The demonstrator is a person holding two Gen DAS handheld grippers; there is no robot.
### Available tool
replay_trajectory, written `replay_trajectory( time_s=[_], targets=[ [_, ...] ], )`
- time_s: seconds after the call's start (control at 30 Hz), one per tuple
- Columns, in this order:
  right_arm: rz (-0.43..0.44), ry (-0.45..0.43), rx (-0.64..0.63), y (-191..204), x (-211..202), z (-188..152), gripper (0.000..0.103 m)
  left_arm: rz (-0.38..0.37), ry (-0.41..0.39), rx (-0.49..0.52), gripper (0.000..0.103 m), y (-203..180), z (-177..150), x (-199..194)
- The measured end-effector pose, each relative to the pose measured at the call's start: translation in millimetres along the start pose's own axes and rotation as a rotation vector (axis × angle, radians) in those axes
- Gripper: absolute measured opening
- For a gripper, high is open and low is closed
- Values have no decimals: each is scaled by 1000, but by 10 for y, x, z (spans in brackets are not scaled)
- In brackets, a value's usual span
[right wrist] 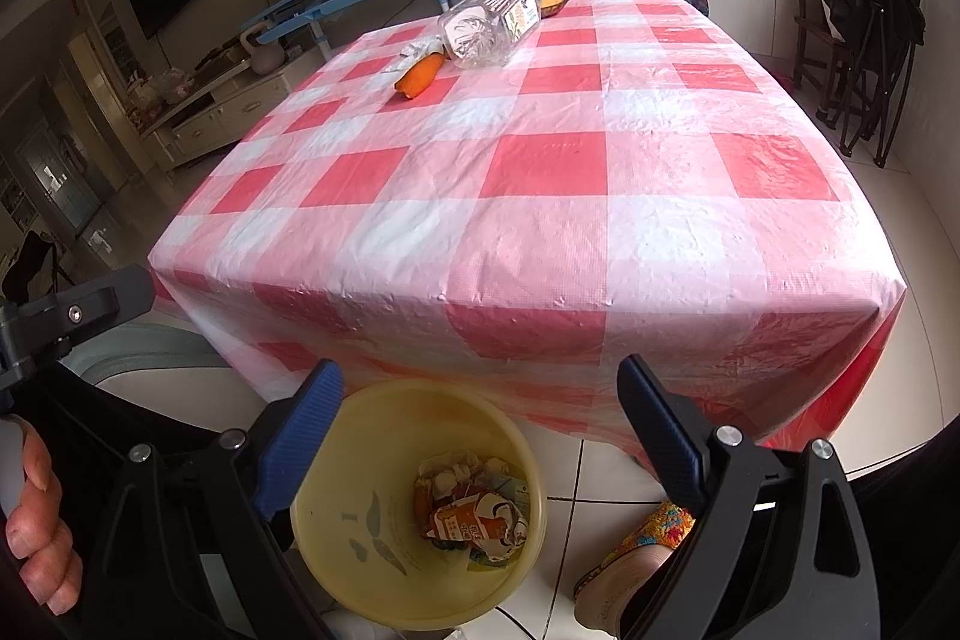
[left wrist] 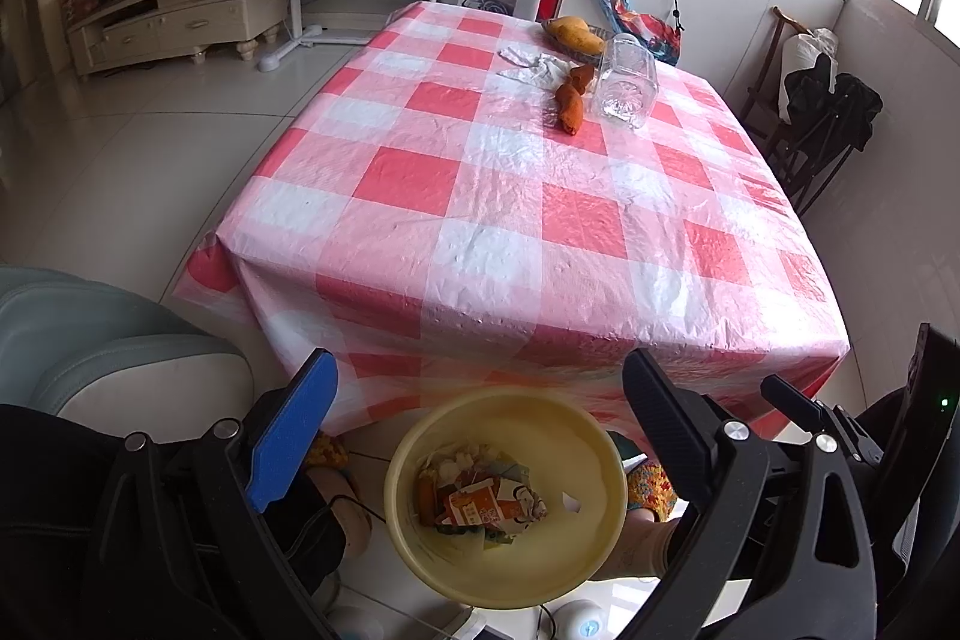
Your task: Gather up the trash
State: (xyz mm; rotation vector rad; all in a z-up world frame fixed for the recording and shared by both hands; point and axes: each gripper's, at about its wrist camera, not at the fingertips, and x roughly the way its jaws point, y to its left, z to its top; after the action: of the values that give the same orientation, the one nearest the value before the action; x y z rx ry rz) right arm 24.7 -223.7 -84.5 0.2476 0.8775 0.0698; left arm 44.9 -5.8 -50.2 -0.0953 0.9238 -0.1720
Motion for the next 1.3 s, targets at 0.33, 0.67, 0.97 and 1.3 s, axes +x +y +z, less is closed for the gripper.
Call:
replay_trajectory(
  time_s=[0.33,0.67,0.97,1.3],
  targets=[
    [0,0,0,1,2,-3,89,4,6,-2,94,6,-9,3],
    [-1,-2,-1,7,4,-5,89,5,8,-4,95,2,7,15],
    [-2,0,-6,22,22,-10,89,6,9,-5,95,14,-1,21],
    [-2,-1,-7,27,22,-12,89,6,11,-7,95,18,2,33]
  ],
)
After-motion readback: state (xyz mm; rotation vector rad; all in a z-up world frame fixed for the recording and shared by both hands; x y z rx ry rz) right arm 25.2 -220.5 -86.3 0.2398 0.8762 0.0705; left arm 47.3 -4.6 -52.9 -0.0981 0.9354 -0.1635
